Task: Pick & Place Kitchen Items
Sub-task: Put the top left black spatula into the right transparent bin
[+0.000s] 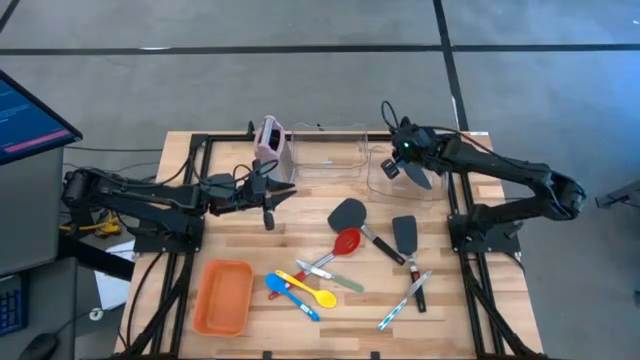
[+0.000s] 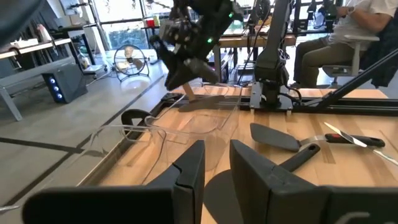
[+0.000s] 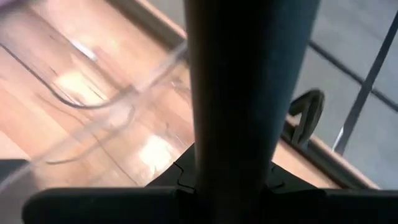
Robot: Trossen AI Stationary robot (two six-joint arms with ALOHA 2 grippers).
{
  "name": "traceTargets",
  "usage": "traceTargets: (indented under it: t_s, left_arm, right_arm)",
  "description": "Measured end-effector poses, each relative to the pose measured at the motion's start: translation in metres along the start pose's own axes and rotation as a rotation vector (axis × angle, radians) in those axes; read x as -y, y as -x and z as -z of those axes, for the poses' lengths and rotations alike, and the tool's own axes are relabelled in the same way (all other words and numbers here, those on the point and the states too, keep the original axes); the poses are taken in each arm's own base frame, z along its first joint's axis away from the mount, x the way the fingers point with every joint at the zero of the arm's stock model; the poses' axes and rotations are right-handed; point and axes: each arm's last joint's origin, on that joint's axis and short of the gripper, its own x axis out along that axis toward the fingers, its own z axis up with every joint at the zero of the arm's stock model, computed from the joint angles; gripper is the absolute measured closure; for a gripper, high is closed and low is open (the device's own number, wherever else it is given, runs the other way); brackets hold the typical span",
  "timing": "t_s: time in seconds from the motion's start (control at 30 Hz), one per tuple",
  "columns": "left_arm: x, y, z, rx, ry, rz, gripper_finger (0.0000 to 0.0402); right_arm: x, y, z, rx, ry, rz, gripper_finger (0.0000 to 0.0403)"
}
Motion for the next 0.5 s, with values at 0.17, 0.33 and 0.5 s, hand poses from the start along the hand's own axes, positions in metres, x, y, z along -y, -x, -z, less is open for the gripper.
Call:
traceTargets:
  t_s: [0.17,0.33,0.5]
  left_arm:
    - [0.0,0.0,0.0,0.0,0.0,0.0,0.0339]
    - [0.0,0.0,0.0,0.0,0.0,0.0,0.0339]
    - [0.0,0.0,0.0,0.0,0.0,0.0,0.0339]
  right_arm:
    - [0.0,-0.019,0.005,-0.098,0.01,-0.017,0.0347]
    - [-0.005,-0.033,0.009,-0.158,0.029,-0.021,0.0347]
    - [-0.009,-0.041,0.011,-0.191,0.097,-0.022,0.0308]
